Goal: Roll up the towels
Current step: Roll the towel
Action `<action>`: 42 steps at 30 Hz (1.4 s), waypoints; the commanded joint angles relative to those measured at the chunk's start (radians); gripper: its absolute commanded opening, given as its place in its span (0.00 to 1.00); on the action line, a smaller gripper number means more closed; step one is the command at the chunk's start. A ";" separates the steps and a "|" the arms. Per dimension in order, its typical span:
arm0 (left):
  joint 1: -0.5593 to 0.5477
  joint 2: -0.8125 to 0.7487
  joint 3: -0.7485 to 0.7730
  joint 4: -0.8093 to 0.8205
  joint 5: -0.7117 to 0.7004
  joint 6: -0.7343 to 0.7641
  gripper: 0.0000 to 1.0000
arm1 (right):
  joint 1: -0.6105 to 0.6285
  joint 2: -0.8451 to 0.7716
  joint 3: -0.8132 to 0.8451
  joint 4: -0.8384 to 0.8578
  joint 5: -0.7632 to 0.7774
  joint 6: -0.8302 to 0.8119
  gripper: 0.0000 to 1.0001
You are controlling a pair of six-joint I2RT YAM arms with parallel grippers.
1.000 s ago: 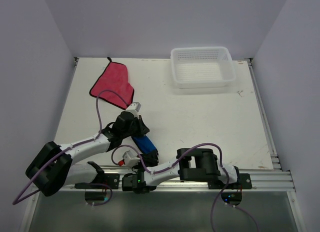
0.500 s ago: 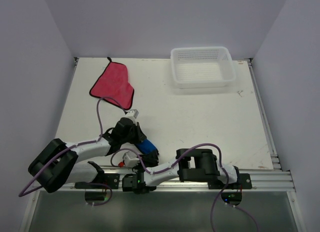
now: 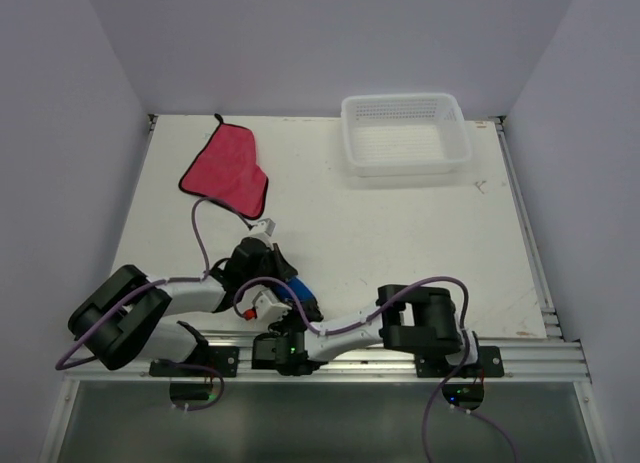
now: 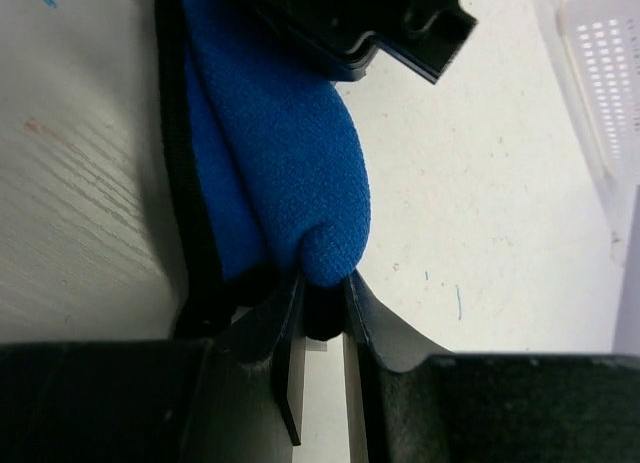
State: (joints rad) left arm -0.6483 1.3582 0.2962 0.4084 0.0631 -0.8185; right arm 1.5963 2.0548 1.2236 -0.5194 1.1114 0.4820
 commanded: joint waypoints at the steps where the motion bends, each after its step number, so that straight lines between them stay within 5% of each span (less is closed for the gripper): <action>1: 0.002 0.041 -0.045 -0.071 -0.051 -0.005 0.00 | -0.006 -0.085 -0.045 0.101 -0.119 0.050 0.13; 6: 0.002 0.042 -0.049 -0.074 -0.055 -0.007 0.00 | -0.016 -0.143 -0.087 0.140 -0.160 0.067 0.28; 16: 0.002 0.032 -0.051 -0.088 -0.059 -0.008 0.00 | -0.027 -0.281 -0.170 0.193 -0.226 0.106 0.39; 25: 0.001 0.032 -0.049 -0.089 -0.059 -0.005 0.00 | -0.058 -0.556 -0.334 0.352 -0.404 0.105 0.44; 30: 0.001 0.028 -0.046 -0.091 -0.059 -0.002 0.00 | -0.206 -0.660 -0.452 0.481 -0.629 0.165 0.43; 42: 0.001 0.019 -0.045 -0.103 -0.059 0.001 0.00 | -0.355 -0.595 -0.553 0.651 -0.860 0.254 0.41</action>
State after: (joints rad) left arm -0.6483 1.3609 0.2874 0.4290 0.0513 -0.8383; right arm 1.2442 1.4372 0.6930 0.0315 0.3340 0.6968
